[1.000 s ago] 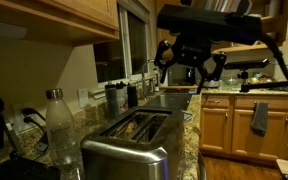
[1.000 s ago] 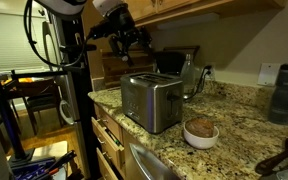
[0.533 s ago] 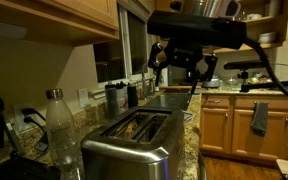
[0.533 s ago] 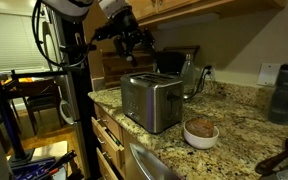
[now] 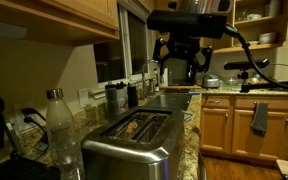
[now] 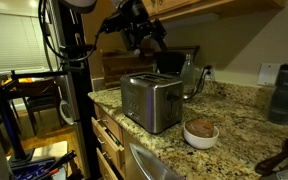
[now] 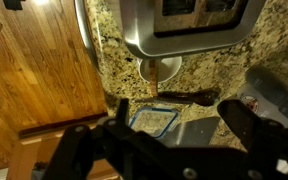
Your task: Put the slices of bread in the toaster
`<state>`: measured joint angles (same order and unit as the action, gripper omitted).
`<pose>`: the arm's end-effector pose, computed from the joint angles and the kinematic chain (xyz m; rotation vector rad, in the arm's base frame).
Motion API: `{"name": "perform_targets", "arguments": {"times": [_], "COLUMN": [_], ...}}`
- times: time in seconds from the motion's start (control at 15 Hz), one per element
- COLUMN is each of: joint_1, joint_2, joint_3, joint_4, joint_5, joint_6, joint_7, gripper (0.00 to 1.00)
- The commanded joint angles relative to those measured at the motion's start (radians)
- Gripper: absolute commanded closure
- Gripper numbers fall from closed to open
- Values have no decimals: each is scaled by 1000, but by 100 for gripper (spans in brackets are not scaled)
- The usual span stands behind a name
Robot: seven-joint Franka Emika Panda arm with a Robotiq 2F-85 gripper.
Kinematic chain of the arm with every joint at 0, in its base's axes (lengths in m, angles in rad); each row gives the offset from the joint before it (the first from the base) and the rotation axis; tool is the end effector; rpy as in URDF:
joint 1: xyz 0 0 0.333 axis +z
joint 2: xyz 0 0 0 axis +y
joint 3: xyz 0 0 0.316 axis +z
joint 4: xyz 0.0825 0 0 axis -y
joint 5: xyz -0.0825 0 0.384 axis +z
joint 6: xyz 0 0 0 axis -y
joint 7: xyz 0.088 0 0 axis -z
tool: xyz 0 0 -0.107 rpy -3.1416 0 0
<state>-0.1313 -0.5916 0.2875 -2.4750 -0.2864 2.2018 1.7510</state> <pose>0.3996 0.0642 0.5204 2.2346 -2.0430 0.7754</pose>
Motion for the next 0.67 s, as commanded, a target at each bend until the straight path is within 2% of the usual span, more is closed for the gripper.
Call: {"name": "perform_targets", "arguments": {"times": [0.0, 0.6], "joint_1": [-3, -36], "joint_2": [-8, 48], "joint_3": [-71, -214], "joint_4": [20, -3], "joint_5": [7, 11], "joint_6": [-47, 66], "joint_7": [-32, -184], "gripper": [0, 0]}}
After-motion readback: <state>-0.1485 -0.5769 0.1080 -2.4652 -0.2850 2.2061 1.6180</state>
